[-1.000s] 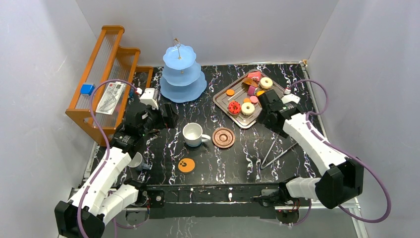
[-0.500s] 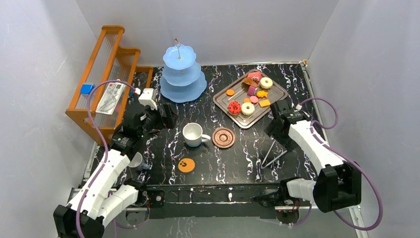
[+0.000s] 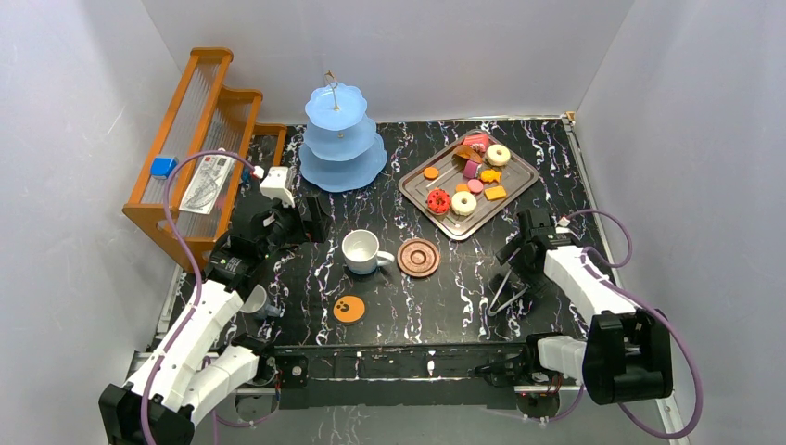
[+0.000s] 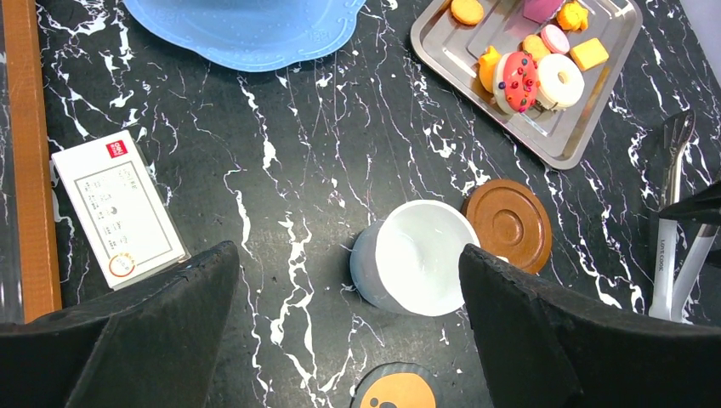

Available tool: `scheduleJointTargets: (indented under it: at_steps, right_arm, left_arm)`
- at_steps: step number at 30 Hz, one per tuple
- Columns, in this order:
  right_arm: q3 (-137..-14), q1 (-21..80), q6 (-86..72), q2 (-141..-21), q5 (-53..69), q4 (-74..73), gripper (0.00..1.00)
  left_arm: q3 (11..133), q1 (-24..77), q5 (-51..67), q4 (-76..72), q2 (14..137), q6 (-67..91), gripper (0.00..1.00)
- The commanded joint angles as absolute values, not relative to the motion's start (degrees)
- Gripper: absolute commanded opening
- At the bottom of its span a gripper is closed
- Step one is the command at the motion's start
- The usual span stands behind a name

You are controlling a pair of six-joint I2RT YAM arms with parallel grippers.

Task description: Serve the afternoon tea

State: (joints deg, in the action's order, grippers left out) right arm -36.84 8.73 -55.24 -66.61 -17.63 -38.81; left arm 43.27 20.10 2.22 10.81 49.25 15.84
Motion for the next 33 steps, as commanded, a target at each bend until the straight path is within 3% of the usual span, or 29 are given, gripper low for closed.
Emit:
scheduleJointTargets:
  at_steps: [1, 6, 12, 26, 33]
  right_arm:
    - [-37.03, 7.32, -54.43, -69.03, -15.96, -33.22, 0.98]
    - [-38.22, 6.7, -56.06, -73.32, -17.17, -34.94, 0.98]
    - [-38.36, 6.07, -55.37, -75.82, -18.13, -33.09, 0.86]
    - [-38.44, 5.78, -52.47, -76.55, -16.36, -30.56, 0.76]
    - [-38.94, 5.76, -50.32, -76.2, -16.26, -32.08, 0.78]
  left_arm:
    - [43.31, 20.41, 1.98, 10.66, 48.5, 14.64, 0.98]
    - [43.24, 20.57, 1.33, 11.05, 48.43, 14.5, 0.98]
    - [43.15, 20.75, 1.1, 11.35, 47.93, 14.51, 0.98]
    - [43.13, 21.11, 0.79, 11.79, 46.58, 14.15, 0.98]
    - [42.75, 21.18, -2.7, 11.14, 45.81, 15.0, 0.98]
